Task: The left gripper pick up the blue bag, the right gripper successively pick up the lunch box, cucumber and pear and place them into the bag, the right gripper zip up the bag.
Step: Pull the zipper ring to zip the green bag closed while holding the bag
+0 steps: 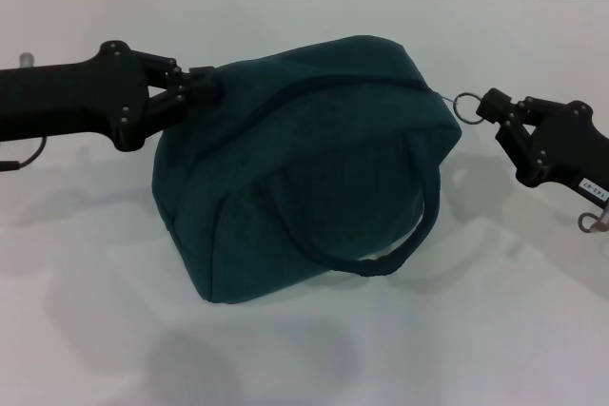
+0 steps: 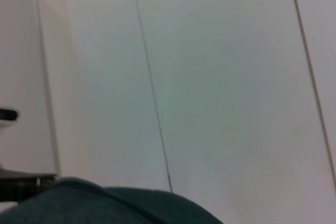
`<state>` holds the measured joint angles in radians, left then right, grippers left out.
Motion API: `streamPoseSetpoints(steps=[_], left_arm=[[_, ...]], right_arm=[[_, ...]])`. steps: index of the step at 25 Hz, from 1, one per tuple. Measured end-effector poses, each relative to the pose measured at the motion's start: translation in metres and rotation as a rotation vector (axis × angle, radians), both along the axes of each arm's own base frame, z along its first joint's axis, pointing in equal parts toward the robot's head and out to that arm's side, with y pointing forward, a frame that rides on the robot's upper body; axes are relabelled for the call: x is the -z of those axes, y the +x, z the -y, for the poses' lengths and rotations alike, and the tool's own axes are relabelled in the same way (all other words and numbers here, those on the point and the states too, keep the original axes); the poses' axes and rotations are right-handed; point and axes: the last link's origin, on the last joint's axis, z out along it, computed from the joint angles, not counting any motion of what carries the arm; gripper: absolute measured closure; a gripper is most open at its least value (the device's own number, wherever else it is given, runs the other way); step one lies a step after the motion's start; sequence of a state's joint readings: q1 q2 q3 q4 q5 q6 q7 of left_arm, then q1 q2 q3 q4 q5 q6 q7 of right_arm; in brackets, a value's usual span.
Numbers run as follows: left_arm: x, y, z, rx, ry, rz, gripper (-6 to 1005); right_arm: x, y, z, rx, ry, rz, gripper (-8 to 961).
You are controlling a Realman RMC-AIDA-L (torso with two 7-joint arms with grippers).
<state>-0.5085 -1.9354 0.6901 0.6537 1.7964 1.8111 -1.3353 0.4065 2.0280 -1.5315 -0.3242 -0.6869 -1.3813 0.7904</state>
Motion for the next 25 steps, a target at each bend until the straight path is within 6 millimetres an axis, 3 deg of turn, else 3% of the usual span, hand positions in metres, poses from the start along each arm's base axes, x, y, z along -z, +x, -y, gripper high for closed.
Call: streamPoseSetpoints(steps=[6, 12, 17, 25], left_arm=[[0.002, 0.001, -0.003, -0.017, 0.006, 0.011, 894], [0.002, 0.001, -0.003, -0.024, 0.003, 0.015, 870], [0.002, -0.001, -0.001, -0.033, 0.005, 0.018, 807], [0.001, -0.003, -0.001, -0.044, 0.019, 0.022, 806]], right_arm=[[0.003, 0.007, -0.011, 0.06, 0.011, 0.051, 945], [0.012, 0.001, -0.026, 0.067, -0.005, 0.122, 947], [0.023, -0.006, -0.03, 0.043, -0.044, 0.175, 946], [0.032, -0.004, -0.032, 0.056, -0.073, 0.238, 953]])
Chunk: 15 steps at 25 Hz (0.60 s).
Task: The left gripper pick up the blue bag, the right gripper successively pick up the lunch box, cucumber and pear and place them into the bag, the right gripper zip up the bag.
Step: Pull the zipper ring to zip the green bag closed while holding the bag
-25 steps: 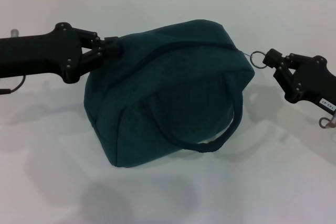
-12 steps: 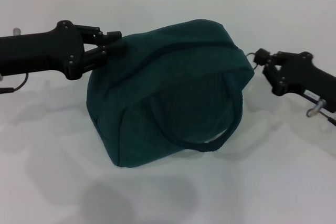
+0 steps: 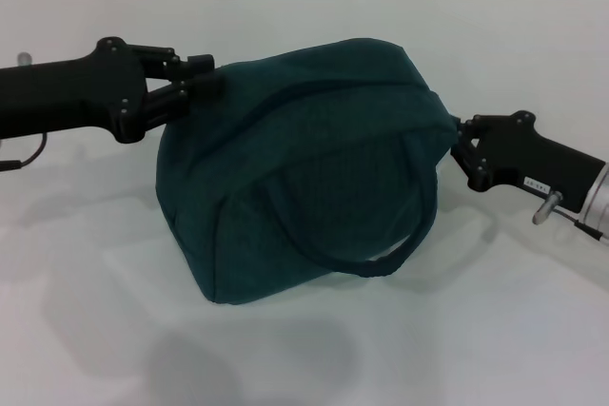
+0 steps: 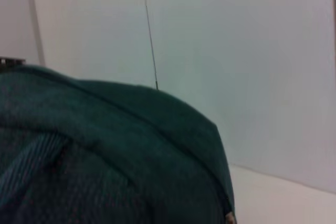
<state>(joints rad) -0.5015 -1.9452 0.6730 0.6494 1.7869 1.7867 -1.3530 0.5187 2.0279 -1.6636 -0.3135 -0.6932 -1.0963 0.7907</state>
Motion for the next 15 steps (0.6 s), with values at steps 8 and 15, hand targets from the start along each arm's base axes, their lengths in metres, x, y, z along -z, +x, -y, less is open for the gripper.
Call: streamPoseSetpoints(steps=[8, 15], left_arm=[[-0.0004, 0.0002, -0.0003, 0.001, 0.002, -0.002, 805], [-0.0006, 0.0001, -0.0004, 0.001, 0.004, -0.002, 804]], right_arm=[[0.0053, 0.003, -0.0025, 0.017, -0.008, 0.049, 954], [0.0058, 0.0063, -0.0047, 0.037, -0.001, 0.069, 955]])
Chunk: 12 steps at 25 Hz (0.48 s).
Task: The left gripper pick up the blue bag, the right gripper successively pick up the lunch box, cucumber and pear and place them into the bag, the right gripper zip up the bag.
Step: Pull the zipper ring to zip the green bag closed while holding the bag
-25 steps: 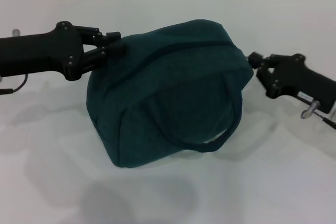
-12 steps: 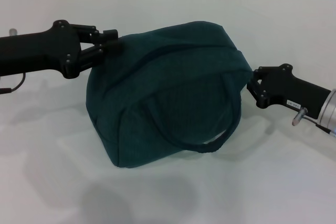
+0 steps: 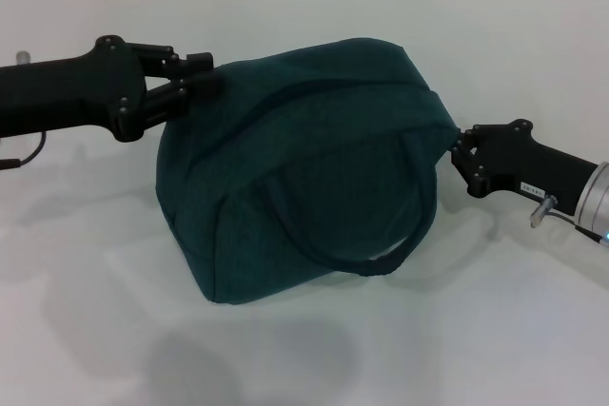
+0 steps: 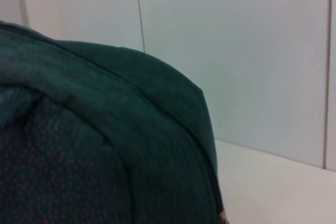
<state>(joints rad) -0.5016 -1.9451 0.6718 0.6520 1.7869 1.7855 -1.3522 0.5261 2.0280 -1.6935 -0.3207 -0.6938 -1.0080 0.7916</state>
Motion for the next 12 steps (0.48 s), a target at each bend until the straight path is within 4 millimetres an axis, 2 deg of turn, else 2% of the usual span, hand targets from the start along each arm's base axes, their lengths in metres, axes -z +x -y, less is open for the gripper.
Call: streamPoseSetpoints(steps=[12], left_arm=[[-0.0002, 0.0001, -0.0001, 0.001, 0.001, -0.001, 802]], right_arm=[[0.0031, 0.0052, -0.0002, 0.019, -0.004, 0.035, 935]])
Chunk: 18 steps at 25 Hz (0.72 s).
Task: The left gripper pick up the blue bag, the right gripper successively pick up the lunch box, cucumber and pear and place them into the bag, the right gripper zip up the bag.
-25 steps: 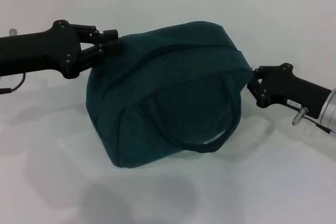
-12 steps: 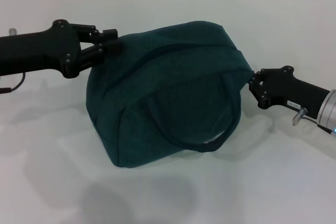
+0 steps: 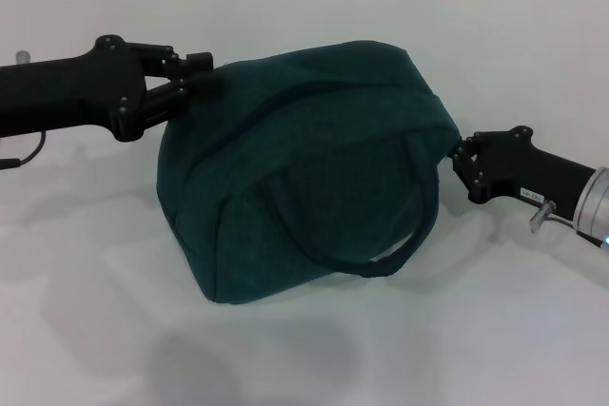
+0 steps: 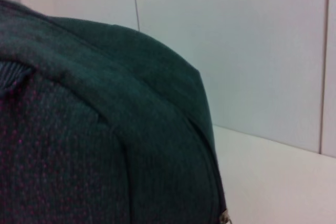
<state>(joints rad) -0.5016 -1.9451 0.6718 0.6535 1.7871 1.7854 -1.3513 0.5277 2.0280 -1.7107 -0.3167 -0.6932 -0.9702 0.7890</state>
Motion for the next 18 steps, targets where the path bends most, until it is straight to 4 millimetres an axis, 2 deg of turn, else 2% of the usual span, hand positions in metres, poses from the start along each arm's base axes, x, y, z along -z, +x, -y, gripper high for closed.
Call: streamPoseSetpoints(steps=[10, 18], left_arm=[[0.002, -0.001, 0.001, -0.004, -0.006, 0.006, 800], [0.004, -0.008, 0.011, -0.034, -0.005, 0.032, 799]], right_arm=[[-0.003, 0.001, 0.006, 0.006, 0.006, -0.043, 870], [-0.022, 0.003, 0.024, -0.029, 0.049, -0.196, 818]])
